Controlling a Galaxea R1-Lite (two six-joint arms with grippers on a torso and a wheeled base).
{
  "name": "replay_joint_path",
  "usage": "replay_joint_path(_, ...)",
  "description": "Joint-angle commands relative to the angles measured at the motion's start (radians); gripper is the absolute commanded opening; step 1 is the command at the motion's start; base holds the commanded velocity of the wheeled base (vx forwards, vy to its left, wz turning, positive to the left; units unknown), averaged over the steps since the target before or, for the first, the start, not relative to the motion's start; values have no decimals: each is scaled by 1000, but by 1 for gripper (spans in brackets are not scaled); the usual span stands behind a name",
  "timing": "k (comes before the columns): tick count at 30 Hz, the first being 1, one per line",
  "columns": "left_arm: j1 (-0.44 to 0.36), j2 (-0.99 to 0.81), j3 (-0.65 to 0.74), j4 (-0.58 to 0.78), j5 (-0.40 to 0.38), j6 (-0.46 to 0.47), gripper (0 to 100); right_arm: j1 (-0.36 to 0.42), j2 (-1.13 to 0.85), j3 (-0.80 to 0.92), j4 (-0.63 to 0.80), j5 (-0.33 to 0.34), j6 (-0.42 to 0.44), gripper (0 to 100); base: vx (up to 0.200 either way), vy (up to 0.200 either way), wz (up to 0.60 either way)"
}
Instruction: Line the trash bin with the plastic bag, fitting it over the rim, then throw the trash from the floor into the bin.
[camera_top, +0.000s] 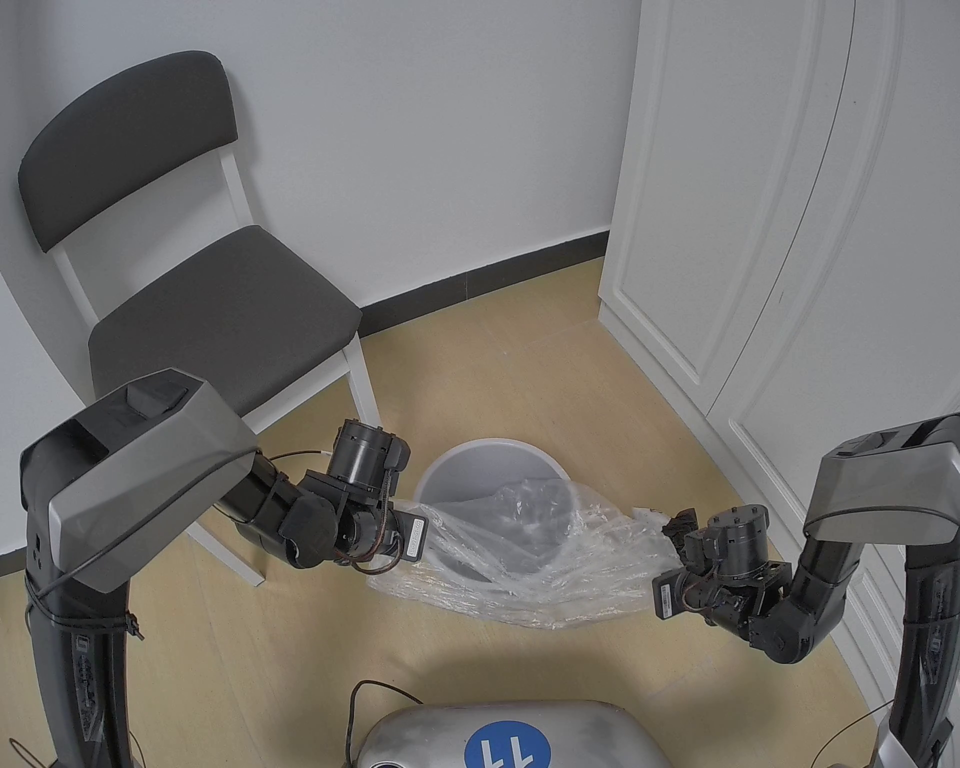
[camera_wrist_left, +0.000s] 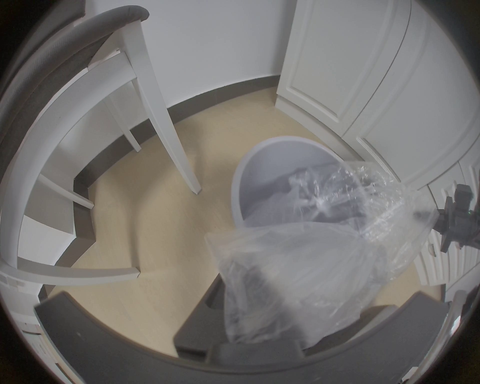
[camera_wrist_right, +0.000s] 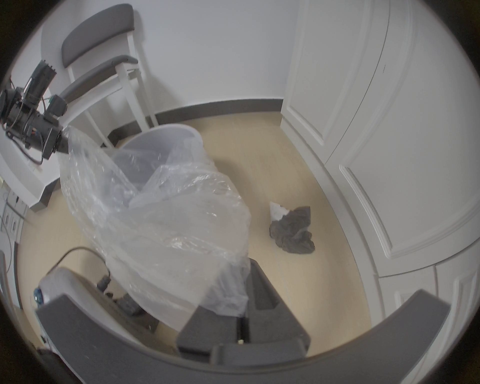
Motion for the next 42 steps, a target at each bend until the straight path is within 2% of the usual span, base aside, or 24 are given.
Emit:
replay_joint_path(1, 36, 76, -51, -86, 26, -2, 0, 28, 159, -78, -154, -16, 55, 0, 0, 0, 0)
replay_joint_path(5, 74, 113, -74, -189, 45, 13, 0, 48, 265, -133, -316, -19, 76, 0, 0, 0, 0)
replay_joint_path(10, 114, 152, -94, -282, 46, 47, 0, 65, 336, -185, -406, -19, 82, 0, 0, 0, 0)
replay_joint_path(15, 130, 177, -114, -355, 46, 50, 0, 68, 382, -250, -408, -23, 92, 0, 0, 0, 0)
replay_joint_path(17, 131, 175, -114, -368, 46, 50, 0, 68, 382, -268, -408, -47, 108, 0, 0, 0, 0)
replay_joint_path(34, 120, 178, -72, -368, 36, 52, 0, 30, 374, -248, -375, -59, 107, 0, 0, 0, 0)
replay_joint_path(42, 122, 188, -72, -361, 34, 52, 0, 28, 342, -231, -280, -62, 107, 0, 0, 0, 0)
